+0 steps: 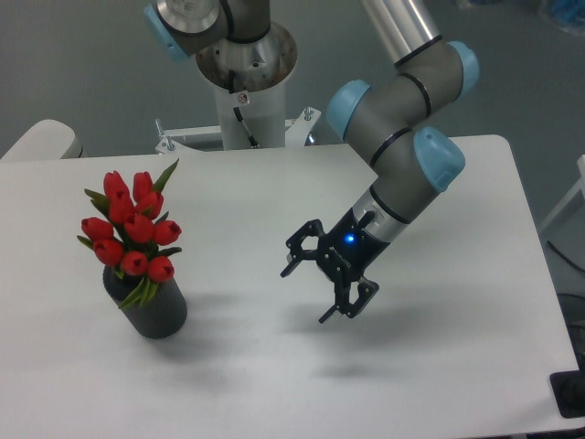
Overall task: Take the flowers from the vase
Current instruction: 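Move the open gripper across the table toward the tulip stems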
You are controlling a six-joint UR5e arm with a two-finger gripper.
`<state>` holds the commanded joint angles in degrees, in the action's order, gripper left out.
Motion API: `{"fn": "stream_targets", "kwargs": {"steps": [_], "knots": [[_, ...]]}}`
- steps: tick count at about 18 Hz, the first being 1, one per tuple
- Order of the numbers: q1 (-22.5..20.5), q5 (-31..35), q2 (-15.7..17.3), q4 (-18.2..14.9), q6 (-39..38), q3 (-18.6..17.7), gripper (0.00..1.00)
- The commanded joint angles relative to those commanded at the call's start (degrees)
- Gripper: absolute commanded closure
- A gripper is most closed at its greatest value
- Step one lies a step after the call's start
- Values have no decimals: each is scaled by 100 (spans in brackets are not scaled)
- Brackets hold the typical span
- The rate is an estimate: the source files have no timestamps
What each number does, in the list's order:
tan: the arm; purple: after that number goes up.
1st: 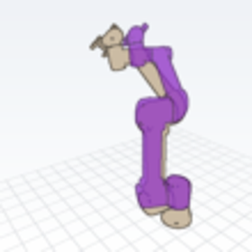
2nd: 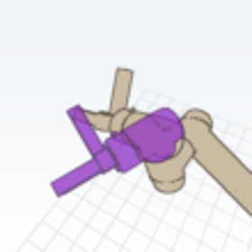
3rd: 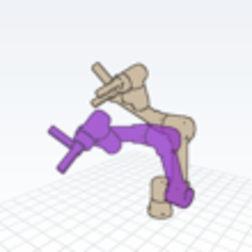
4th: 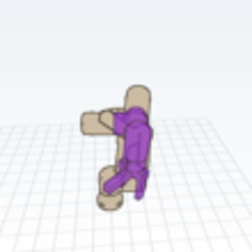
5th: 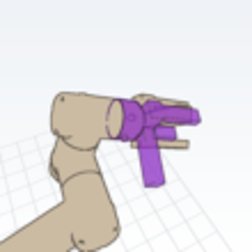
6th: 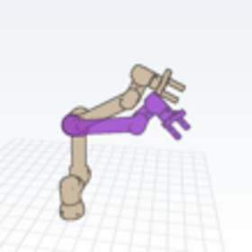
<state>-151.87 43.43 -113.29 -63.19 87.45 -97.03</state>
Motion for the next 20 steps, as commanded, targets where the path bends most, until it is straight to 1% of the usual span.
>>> {"fn": "stream_targets", "kwargs": {"steps": [3,20], "knots": [[-18,-326,9,0,0,-79,0],[-18,-344,9,0,-9,-88,0]]}}
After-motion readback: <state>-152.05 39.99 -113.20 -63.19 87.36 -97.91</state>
